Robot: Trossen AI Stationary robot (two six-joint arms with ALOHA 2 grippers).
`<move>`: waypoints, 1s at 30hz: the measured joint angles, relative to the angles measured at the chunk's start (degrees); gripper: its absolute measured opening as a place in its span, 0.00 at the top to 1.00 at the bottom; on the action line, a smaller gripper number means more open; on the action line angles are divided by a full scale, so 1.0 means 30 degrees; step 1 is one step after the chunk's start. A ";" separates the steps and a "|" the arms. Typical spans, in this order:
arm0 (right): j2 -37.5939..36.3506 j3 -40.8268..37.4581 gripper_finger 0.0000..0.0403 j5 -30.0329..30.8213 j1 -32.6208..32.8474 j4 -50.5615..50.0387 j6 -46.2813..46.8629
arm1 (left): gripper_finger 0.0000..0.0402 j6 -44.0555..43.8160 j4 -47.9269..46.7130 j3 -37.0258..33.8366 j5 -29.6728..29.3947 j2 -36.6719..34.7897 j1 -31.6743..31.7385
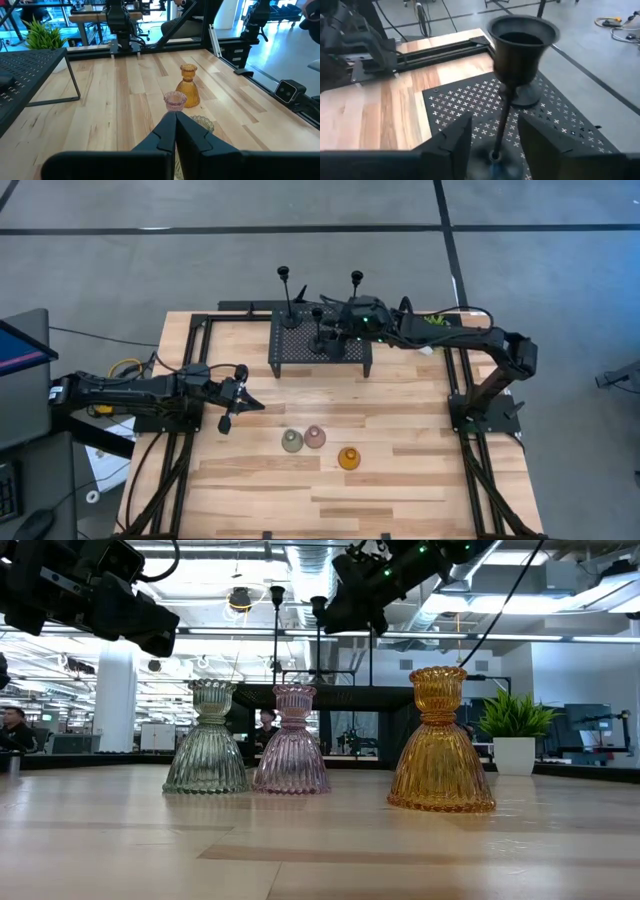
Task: Pick & Place candle stick holders
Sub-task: Put the black candle holder on the shelf
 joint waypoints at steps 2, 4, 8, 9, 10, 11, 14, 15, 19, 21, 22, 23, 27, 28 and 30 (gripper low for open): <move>0.0062 0.0000 0.60 0.0007 -0.0021 0.0000 0.0015 | 0.98 0.0000 0.0000 0.0000 -0.0001 0.0000 0.0000; 0.0482 0.0034 0.57 -0.0005 0.0053 0.0779 0.0024 | 0.98 0.0000 0.0000 0.0000 -0.0004 -0.0003 0.0003; 0.1244 0.0051 0.56 -0.0073 0.0132 0.1941 0.0160 | 0.98 0.0000 0.0007 0.0000 0.0003 -0.0003 -0.0003; 0.1464 0.0049 0.56 -0.0073 0.0145 0.2081 0.0153 | 0.98 0.0000 0.0002 0.0000 -0.0002 0.0004 -0.0004; 0.1599 -0.0007 0.56 -0.0073 0.0120 0.1993 0.0153 | 0.98 -0.0007 0.0009 0.0000 -0.0002 0.0004 -0.0004; 0.1726 -0.0042 0.57 -0.0060 0.0082 0.1993 0.0153 | 0.98 -0.0005 0.0022 0.0000 0.0001 -0.0003 0.0001; 0.1849 0.0000 0.63 0.0125 0.0055 0.2470 0.0030 | 0.98 -0.0007 0.0008 0.0000 0.0002 0.0004 -0.0004; 0.1777 -0.0007 0.66 0.0138 0.0051 0.2477 -0.0005 | 0.98 -0.0002 0.0020 0.0000 -0.0004 -0.0001 -0.0004; 0.1727 0.0000 0.81 0.0128 0.0080 0.2762 -0.0200 | 0.98 0.0000 0.0022 0.0000 0.0002 -0.0003 0.0003; 0.1672 0.0000 0.90 0.0131 0.0087 0.2739 -0.0436 | 0.98 0.0069 0.0022 0.0000 -0.0004 -0.0002 0.0003; 0.1641 0.0000 0.95 0.0135 0.0087 0.2771 -0.0636 | 0.98 0.0094 0.0015 0.0000 0.0002 0.0004 0.0003; 0.1632 0.0000 0.97 0.0186 0.0087 0.2770 -0.0780 | 0.98 0.0095 0.0022 0.0000 -0.0003 0.0004 -0.0002; 0.1632 0.0000 0.96 0.1247 0.0246 0.2760 -0.1018 | 0.98 0.0126 0.0024 0.0000 -0.0003 -0.0001 0.0003; 0.1618 0.0000 0.97 0.1377 0.0255 0.2757 -0.1015 | 0.98 0.0131 0.0023 0.0000 0.0002 0.0004 0.0003; 0.1432 -0.0007 0.98 0.1650 0.0248 0.2702 -0.1025 | 0.98 0.0138 0.0036 0.0000 -0.0001 0.0004 0.0003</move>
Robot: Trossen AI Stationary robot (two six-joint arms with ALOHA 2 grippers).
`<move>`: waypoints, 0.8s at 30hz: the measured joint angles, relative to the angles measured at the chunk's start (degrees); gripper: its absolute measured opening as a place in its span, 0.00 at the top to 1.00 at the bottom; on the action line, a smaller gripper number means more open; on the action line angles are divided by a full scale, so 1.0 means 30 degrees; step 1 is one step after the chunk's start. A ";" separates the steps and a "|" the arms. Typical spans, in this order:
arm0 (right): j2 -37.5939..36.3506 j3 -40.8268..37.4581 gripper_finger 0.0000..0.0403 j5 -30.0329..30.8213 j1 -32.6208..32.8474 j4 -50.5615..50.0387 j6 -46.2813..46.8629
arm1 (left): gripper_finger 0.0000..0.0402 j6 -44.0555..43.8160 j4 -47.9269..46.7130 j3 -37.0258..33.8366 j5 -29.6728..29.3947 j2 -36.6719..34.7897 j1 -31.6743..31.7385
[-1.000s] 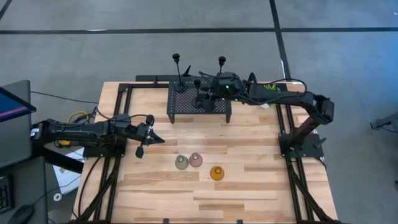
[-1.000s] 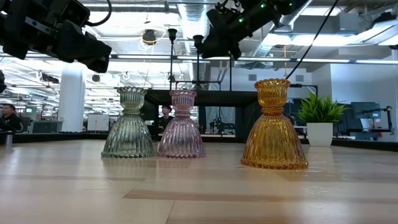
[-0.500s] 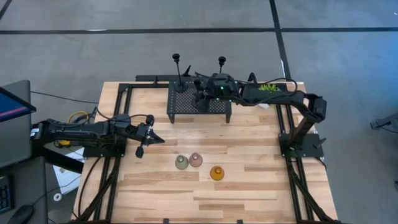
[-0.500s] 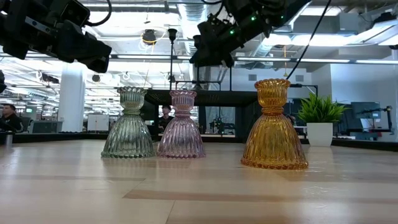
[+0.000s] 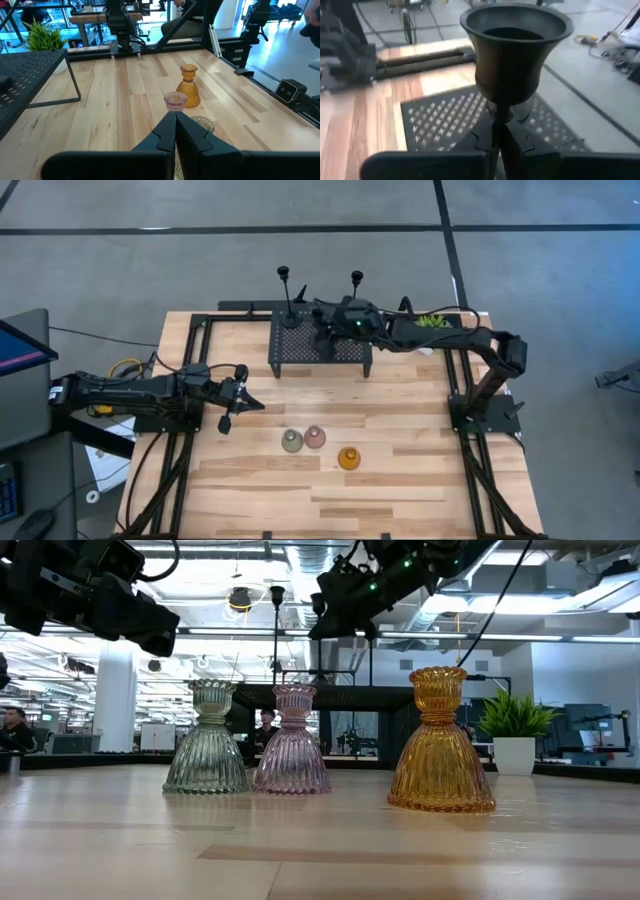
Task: Pick & Place candle stick holders
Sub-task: Put the black candle holder on the shelf
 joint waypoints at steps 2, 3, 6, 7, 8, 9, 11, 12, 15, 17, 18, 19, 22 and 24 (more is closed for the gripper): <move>-0.0063 0.0253 0.98 0.0331 -0.0068 0.0159 0.0080 | 0.98 0.0000 0.0022 0.0000 -0.0004 0.0000 0.0000; -0.0063 0.0437 0.98 0.0451 -0.0148 0.0122 0.0163 | 0.98 0.0000 0.0022 0.0000 0.0004 0.0000 0.0000; -0.0056 0.1072 0.99 0.0520 -0.0444 0.0000 0.0166 | 0.98 0.0000 0.0036 0.0000 0.0004 0.0000 0.0000; -0.0051 0.1294 0.99 0.0525 -0.0548 0.0049 0.0182 | 0.98 0.0000 0.0040 0.0000 0.0000 -0.0007 -0.0003; 0.0001 0.1497 0.99 0.0528 -0.0649 0.0122 0.0274 | 0.98 0.0000 0.0051 0.0000 -0.0004 -0.0003 -0.0004; 0.0029 0.1621 0.99 0.0526 -0.0765 0.0150 0.0321 | 0.98 0.0000 0.0058 0.0000 0.0004 -0.0007 0.0000; 0.0072 0.1683 0.99 0.0519 -0.1008 0.0040 0.0334 | 0.98 0.0000 0.0065 0.0000 -0.0004 0.0000 0.0000; 0.0090 0.1683 0.99 0.0512 -0.1095 0.0036 0.0464 | 0.98 0.0000 0.0079 0.0000 -0.0003 -0.0007 -0.0007; 0.0090 0.1719 0.99 0.0424 -0.1280 -0.0235 0.0973 | 0.98 0.0000 0.0080 0.0000 -0.0002 -0.0002 -0.0004; 0.0090 0.1719 1.00 0.0419 -0.1319 -0.0576 0.1000 | 0.98 0.0000 0.0080 0.0000 0.0002 0.0000 -0.0007; 0.0098 0.1712 1.00 0.0419 -0.1302 -0.0626 0.1018 | 0.98 0.0000 0.0080 0.0000 0.0004 -0.0007 0.0000; 0.0098 0.1712 1.00 0.0417 -0.1269 -0.0614 0.1025 | 0.98 0.0000 0.0080 0.0000 0.0004 0.0000 0.0000; 0.0098 0.1712 1.00 0.0362 -0.1143 -0.0588 0.1025 | 0.98 0.0000 0.0087 0.0000 0.0003 0.0000 -0.0006; 0.0098 0.1712 1.00 0.0327 -0.1122 -0.0596 0.1025 | 0.98 0.0000 0.0095 0.0000 0.0004 0.0000 -0.0004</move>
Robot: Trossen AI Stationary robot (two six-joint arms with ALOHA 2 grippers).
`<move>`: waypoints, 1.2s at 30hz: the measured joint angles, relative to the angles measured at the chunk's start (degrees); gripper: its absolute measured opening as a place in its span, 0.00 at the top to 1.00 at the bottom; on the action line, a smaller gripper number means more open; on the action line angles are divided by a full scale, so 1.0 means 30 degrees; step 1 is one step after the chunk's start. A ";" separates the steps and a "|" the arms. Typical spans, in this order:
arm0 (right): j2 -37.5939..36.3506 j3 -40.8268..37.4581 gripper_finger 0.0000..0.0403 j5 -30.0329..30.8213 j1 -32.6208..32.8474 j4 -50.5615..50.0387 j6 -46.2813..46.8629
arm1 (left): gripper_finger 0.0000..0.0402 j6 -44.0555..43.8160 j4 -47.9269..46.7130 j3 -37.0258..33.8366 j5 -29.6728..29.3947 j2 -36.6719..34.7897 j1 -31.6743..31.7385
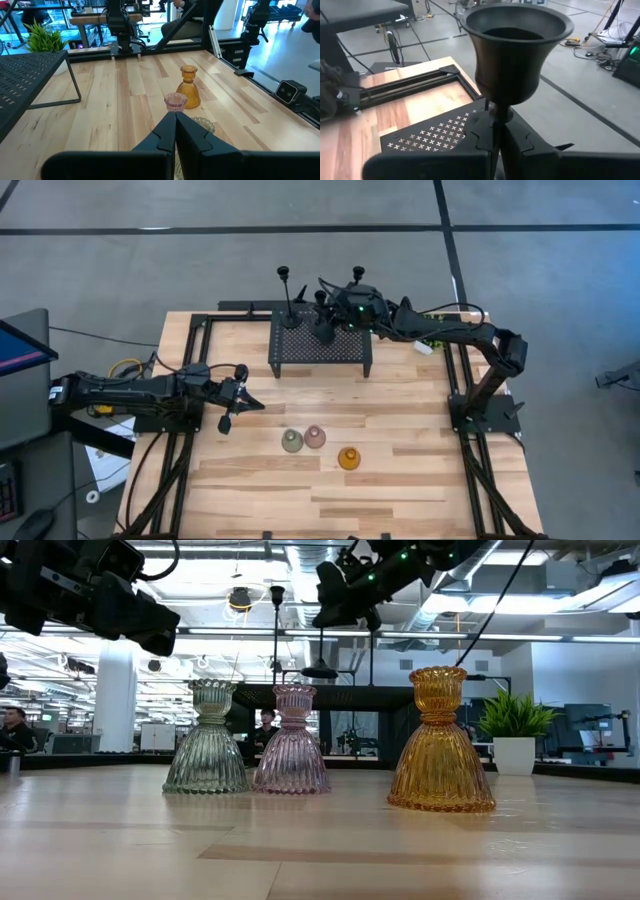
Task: Pick & Place candle stick holders
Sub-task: Put the black candle holder on the shelf
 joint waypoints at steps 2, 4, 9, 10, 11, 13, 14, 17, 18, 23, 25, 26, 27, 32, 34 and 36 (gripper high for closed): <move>0.0000 0.0000 1.00 -0.0005 -0.0004 0.0000 0.0049 | 0.98 0.0000 0.0000 0.0000 -0.0002 -0.0002 -0.0001; 0.0009 0.0000 1.00 0.0014 -0.0022 -0.0144 0.0233 | 0.98 0.0000 0.0000 0.0000 -0.0007 0.0000 0.0004; 0.0863 -0.0051 1.00 0.0029 0.0029 -0.0507 0.0449 | 0.98 0.0000 0.0000 0.0000 -0.0007 -0.0007 -0.0003; 0.1138 -0.0008 1.00 0.0029 0.0084 0.0110 0.0408 | 0.98 -0.0001 0.0001 0.0000 -0.0001 -0.0007 -0.0003; 0.1312 0.0062 1.00 0.0036 0.0166 0.0512 0.0392 | 0.98 0.0000 0.0002 0.0000 -0.0005 0.0000 -0.0003; 0.1453 0.0000 1.00 0.0055 0.0133 0.0539 0.0361 | 0.98 -0.0007 0.0011 0.0000 -0.0007 -0.0004 -0.0003; 0.1562 0.0003 1.00 0.0055 0.0092 0.0847 0.0350 | 0.98 -0.0002 0.0015 0.0000 0.0000 -0.0007 -0.0003; 0.1603 0.0000 1.00 0.0099 0.0087 0.0808 0.0299 | 0.98 0.0000 0.0014 0.0000 -0.0007 0.0000 0.0004; 0.1603 0.0000 1.00 0.0113 0.0080 0.0784 0.0299 | 0.98 0.0000 0.0015 0.0000 0.0000 -0.0007 -0.0003; 0.1592 0.0000 1.00 0.0605 0.0087 0.0771 -0.0007 | 0.98 0.0000 0.0007 0.0000 -0.0004 -0.0004 -0.0003; 0.1588 0.0000 1.00 0.0605 0.0087 0.0683 -0.0010 | 0.98 0.0000 0.0007 0.0000 -0.0007 -0.0006 -0.0003; 0.1588 0.0000 1.00 0.0607 0.0087 0.0598 -0.0024 | 0.98 0.0000 0.0007 0.0000 -0.0007 0.0000 -0.0003; 0.1588 0.0000 1.00 0.0602 0.0087 0.0489 -0.0031 | 0.98 0.0000 0.0007 0.0000 -0.0007 0.0000 -0.0003; 0.1566 0.0007 1.00 0.0602 0.0087 0.0255 -0.0029 | 0.98 0.0000 0.0007 0.0000 -0.0007 -0.0004 -0.0003; 0.1566 0.0007 1.00 0.0602 0.0087 0.0224 -0.0029 | 0.98 0.0000 0.0007 0.0000 -0.0006 -0.0002 -0.0003; 0.1566 0.0007 1.00 0.0609 0.0087 0.0218 -0.0029 | 0.98 0.0000 0.0007 0.0000 -0.0007 0.0000 -0.0003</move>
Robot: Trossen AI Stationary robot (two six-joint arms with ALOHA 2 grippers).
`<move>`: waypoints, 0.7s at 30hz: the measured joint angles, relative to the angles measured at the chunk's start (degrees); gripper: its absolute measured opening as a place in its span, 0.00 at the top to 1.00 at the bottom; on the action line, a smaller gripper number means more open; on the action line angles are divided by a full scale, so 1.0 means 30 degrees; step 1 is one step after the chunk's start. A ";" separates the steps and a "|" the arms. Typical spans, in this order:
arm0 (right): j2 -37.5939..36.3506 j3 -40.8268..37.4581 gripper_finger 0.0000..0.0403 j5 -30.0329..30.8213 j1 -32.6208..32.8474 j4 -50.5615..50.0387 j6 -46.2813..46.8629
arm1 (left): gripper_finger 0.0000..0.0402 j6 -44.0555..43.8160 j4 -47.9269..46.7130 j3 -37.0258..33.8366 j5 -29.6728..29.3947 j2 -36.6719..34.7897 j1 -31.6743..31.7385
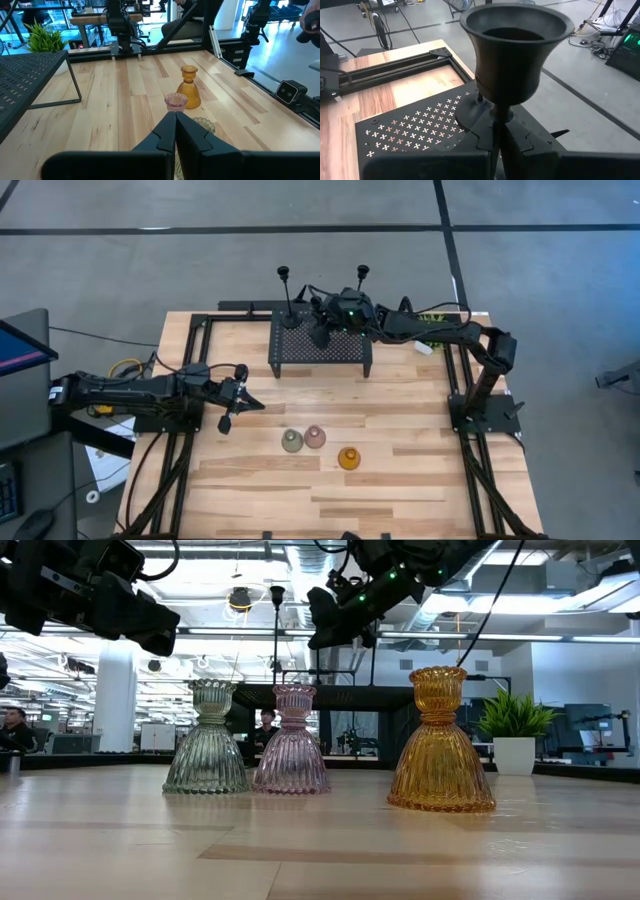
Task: Pick & Place candle stick holders
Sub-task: Put the black candle holder on the shelf
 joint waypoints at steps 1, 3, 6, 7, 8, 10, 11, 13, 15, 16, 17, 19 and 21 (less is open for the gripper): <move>0.0000 0.0000 1.00 -0.0007 0.0000 -0.0014 0.0000 | 0.98 0.0000 0.0000 0.0000 0.0007 0.0000 0.0000; -0.0007 0.0000 0.99 -0.0007 0.0000 -0.0022 0.0007 | 0.98 0.0000 0.0000 0.0000 0.0002 -0.0002 0.0000; -0.0007 0.0000 0.96 -0.0013 0.0000 -0.0045 0.0007 | 0.98 0.0000 0.0000 0.0000 0.0000 -0.0007 0.0000; -0.0007 0.0000 0.94 -0.0014 0.0000 -0.0067 0.0007 | 0.98 0.0000 0.0000 0.0000 0.0000 -0.0001 0.0000; -0.0007 0.0000 0.91 -0.0014 0.0000 -0.0087 0.0007 | 0.98 0.0000 0.0000 0.0000 0.0000 -0.0007 0.0000; -0.0007 0.0000 0.87 -0.0050 0.0017 -0.0123 0.0022 | 0.98 0.0000 0.0000 0.0000 0.0000 0.0000 0.0000; -0.0007 0.0000 0.86 -0.0058 0.0061 -0.0138 0.0022 | 0.98 0.0000 0.0000 0.0000 0.0006 -0.0001 0.0000; -0.0007 0.0000 0.83 -0.0058 0.0157 -0.0138 0.0022 | 0.98 0.0000 0.0000 0.0000 0.0002 -0.0005 0.0000; -0.0007 0.0000 0.82 -0.0059 0.0286 -0.0138 0.0022 | 0.98 0.0000 0.0000 0.0000 0.0000 0.0000 0.0000; -0.0007 0.0000 0.81 -0.0058 0.0306 -0.0140 0.0022 | 0.98 0.0000 0.0000 0.0000 0.0000 -0.0007 0.0000; -0.0007 0.0000 0.80 -0.0058 0.0381 -0.0157 0.0022 | 0.98 0.0000 0.0000 0.0000 0.0002 -0.0004 0.0002; -0.0007 0.0000 0.78 -0.0065 0.0449 -0.0167 0.0022 | 0.98 0.0000 0.0000 0.0000 0.0000 -0.0007 0.0000; -0.0007 0.0000 0.76 -0.0053 0.0557 -0.0175 0.0022 | 0.98 0.0000 0.0000 0.0000 0.0003 -0.0001 0.0000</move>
